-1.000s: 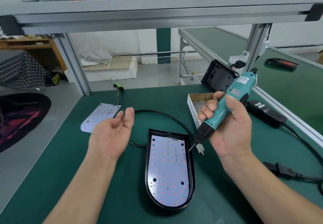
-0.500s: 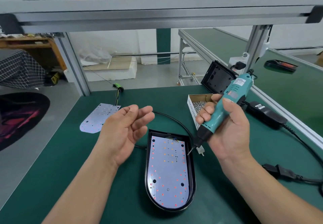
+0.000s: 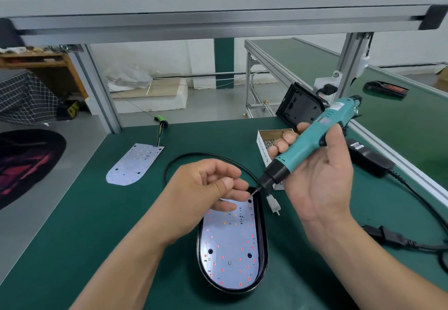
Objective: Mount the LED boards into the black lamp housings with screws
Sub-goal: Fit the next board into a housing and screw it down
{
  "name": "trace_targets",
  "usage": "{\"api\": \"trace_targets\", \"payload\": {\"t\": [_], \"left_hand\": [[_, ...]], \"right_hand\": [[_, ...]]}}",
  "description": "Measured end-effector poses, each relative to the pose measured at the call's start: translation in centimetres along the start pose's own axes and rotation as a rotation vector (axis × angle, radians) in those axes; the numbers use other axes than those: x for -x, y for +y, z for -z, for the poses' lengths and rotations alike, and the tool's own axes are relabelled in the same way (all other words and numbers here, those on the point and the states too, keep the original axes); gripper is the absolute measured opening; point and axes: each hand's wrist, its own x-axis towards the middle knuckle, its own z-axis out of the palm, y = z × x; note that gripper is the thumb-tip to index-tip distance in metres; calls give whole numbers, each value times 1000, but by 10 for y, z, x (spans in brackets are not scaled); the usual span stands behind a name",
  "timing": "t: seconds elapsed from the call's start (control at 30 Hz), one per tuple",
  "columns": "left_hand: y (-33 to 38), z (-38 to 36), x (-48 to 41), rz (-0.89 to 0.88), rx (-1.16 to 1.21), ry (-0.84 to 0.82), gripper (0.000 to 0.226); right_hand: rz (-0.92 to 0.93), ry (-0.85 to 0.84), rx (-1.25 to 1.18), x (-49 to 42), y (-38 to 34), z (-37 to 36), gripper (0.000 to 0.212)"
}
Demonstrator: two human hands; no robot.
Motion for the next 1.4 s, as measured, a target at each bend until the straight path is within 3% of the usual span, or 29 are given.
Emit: {"api": "trace_targets", "payload": {"t": [0.33,0.6,0.87,1.4], "left_hand": [[-4,-15,3,-46,-23,-87,17],[-5,-18,4,-49,-93,-108,30],[-9,-18,5,-34,-134,-98,22],[-13,-21,6,-59,-249,-38,32]], "right_hand": [[94,14,-34,3,-13,-10,40],[101,15,-3,4,-10,-9,39],[100,16,5,4,-8,-8,40],[199,38,87,11,-2,-14,39]]}}
